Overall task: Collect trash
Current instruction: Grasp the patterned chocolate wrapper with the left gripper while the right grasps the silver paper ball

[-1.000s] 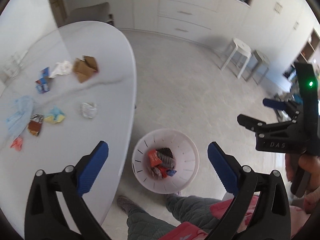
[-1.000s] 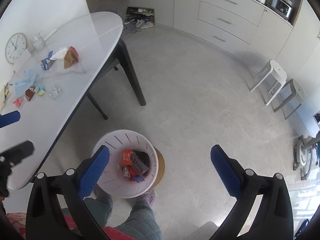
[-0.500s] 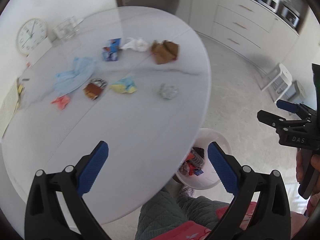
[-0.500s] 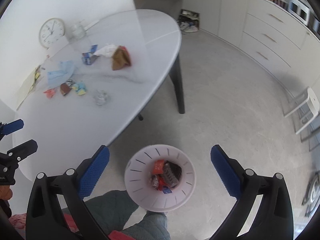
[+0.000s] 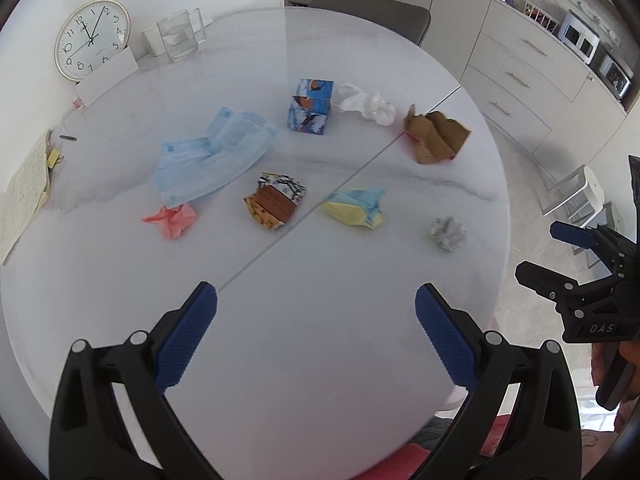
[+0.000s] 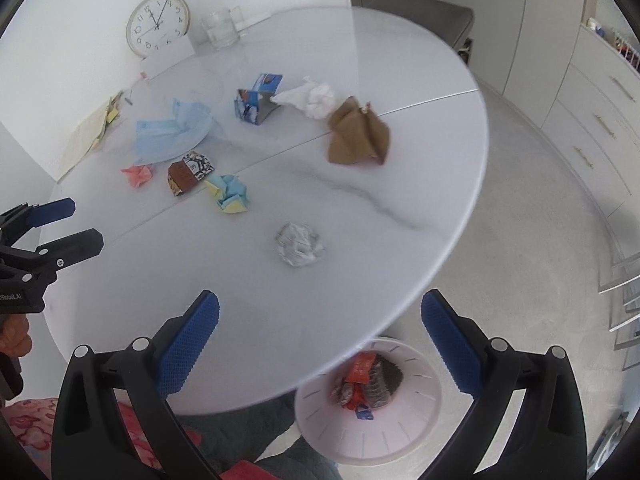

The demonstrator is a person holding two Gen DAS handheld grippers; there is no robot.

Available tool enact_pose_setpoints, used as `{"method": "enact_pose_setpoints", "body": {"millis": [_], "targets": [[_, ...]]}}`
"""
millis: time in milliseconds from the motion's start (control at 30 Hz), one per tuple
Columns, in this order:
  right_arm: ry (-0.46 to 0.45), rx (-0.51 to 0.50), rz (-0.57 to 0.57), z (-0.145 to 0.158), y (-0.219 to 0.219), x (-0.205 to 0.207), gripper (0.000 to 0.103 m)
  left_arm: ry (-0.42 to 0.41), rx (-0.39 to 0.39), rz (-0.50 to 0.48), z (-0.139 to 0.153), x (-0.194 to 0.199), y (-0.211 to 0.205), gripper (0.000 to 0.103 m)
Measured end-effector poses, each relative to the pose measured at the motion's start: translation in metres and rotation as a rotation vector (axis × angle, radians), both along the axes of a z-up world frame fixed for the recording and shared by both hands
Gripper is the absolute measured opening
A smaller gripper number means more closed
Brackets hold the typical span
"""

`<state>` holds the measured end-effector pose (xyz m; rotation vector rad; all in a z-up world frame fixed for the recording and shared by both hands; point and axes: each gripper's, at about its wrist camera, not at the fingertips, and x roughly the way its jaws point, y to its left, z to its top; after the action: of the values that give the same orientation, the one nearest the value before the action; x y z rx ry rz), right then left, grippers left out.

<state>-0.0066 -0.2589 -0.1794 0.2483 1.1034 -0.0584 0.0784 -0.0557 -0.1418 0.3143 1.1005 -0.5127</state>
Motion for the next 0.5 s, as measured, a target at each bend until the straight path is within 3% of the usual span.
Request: {"method": "enact_pose_setpoints", "body": {"millis": [167,500], "targets": [[0.041,0.012,-0.013,-0.021,0.008,0.029,0.1,0.03,0.016,-0.02,-0.022,0.033,0.007,0.095],[0.165,-0.05,-0.018,-0.062,0.017,0.062,0.073,0.098,0.005,-0.042,-0.062,0.088,0.004,0.095]]}}
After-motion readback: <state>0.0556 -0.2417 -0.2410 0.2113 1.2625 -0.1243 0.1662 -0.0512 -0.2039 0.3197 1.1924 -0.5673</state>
